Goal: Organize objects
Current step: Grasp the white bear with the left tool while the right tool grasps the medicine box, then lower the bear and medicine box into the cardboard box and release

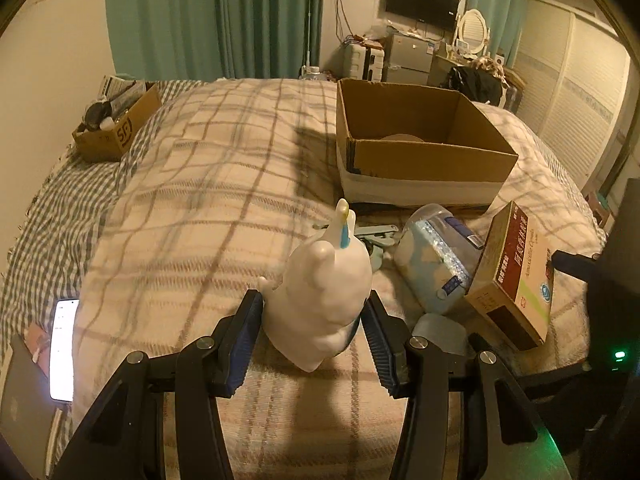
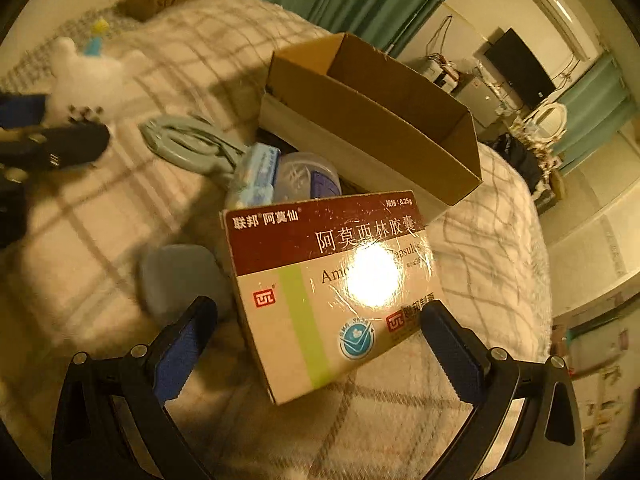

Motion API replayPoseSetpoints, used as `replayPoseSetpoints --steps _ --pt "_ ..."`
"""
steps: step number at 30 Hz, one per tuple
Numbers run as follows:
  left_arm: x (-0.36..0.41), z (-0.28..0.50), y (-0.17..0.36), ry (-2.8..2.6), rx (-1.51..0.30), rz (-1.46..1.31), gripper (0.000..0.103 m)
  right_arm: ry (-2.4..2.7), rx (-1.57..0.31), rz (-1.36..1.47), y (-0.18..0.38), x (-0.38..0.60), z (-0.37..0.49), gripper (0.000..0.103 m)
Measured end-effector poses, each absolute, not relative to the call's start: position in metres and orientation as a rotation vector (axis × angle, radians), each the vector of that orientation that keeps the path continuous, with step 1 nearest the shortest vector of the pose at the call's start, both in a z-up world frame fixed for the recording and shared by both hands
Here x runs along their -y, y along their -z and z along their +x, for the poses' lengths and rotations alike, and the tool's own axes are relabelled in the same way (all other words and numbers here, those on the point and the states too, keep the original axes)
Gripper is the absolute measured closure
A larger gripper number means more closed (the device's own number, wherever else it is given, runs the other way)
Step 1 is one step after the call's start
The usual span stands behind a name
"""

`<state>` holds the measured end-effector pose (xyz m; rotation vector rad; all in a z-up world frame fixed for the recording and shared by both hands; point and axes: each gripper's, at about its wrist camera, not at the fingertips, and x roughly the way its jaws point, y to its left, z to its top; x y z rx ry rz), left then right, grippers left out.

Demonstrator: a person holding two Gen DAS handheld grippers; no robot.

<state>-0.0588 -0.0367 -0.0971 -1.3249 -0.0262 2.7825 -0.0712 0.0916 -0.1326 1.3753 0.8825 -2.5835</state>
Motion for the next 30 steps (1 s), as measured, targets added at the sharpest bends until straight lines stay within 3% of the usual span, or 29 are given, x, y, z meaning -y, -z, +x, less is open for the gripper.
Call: replayPoseSetpoints --steps 1,3,5,9,21,30 --pt "0.036 -0.059 0.098 -2.783 0.021 -1.327 0.051 2.588 -0.905 1.372 0.134 -0.090 -0.072 0.006" --pt "0.035 -0.058 0.099 -2.784 0.005 -1.328 0.051 2.605 -0.944 1.363 0.135 -0.089 -0.071 0.033" --pt "0.033 -0.057 0.099 -2.784 -0.013 -1.323 0.051 2.639 -0.954 1.323 0.128 -0.090 -0.066 0.052" --pt "0.028 -0.055 0.098 -2.786 -0.049 -1.324 0.051 2.723 -0.899 1.221 0.104 -0.097 -0.057 0.069" --pt "0.005 -0.059 0.078 -2.696 -0.059 -1.293 0.051 2.729 -0.698 1.008 0.036 -0.110 -0.038 0.075" --pt "-0.012 -0.099 0.020 -2.699 -0.063 -1.154 0.051 2.759 -0.552 0.875 -0.022 -0.128 -0.072 0.075"
